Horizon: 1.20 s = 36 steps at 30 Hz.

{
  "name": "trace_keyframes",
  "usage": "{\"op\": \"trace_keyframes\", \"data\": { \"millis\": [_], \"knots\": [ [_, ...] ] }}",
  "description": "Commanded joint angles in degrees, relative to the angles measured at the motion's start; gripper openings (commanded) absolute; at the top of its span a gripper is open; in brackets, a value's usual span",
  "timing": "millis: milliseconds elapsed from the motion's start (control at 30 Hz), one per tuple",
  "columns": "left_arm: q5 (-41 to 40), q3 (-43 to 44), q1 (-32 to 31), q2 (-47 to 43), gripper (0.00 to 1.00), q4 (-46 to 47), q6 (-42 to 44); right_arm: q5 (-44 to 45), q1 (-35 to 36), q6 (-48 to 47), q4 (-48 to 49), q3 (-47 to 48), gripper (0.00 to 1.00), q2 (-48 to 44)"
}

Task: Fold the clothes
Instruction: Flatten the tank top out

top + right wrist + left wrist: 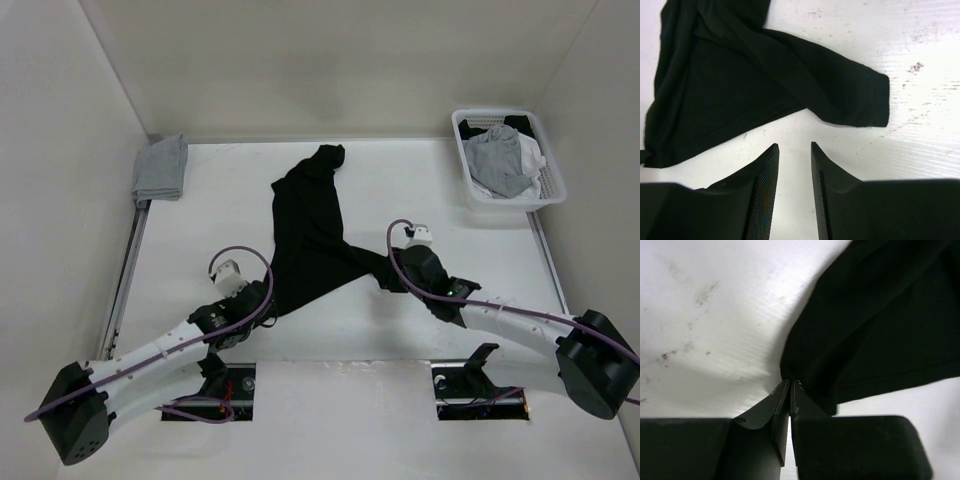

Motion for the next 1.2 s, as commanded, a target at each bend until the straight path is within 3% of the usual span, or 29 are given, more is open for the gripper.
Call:
{"op": "trace_keyframes", "data": {
  "millis": [0, 200, 367, 500, 700, 833, 1167],
  "knots": [
    [-0.7, 0.72, 1.62, -6.6, 0.02, 2.92, 3.81, 2.25, 0.61, -1.17, -0.59, 2.95, 0.37, 0.51],
    [-0.87, 5.99, 8.38, -15.92, 0.01, -0.87, 10.74, 2.87, 1.66, -2.31, -7.6, 5.14, 0.35, -0.81],
    [1.14, 8.54, 17.96, -19.01, 0.01, 2.2, 18.65, 5.59, 6.57, -7.13, -15.87, 9.88, 0.3, 0.59],
    [5.09, 8.37, 27.0, -18.4, 0.01, 7.56, 23.76, 8.66, 10.88, -12.23, -18.43, 13.66, 0.32, 4.19],
    [22.57, 5.13, 40.91, -13.83, 0.01, 16.35, 23.68, 9.11, 16.94, -16.63, -18.43, 19.64, 0.34, 12.97],
    [25.93, 2.05, 43.38, -14.09, 0.01, 17.85, 24.21, 9.29, 19.76, -19.71, -19.57, 22.1, 0.35, 18.87],
    [25.93, 0.73, 40.57, -13.56, 0.03, 20.49, 24.47, 11.75, 22.14, -23.32, -20.1, 25.1, 0.37, 26.09]
  ]
}}
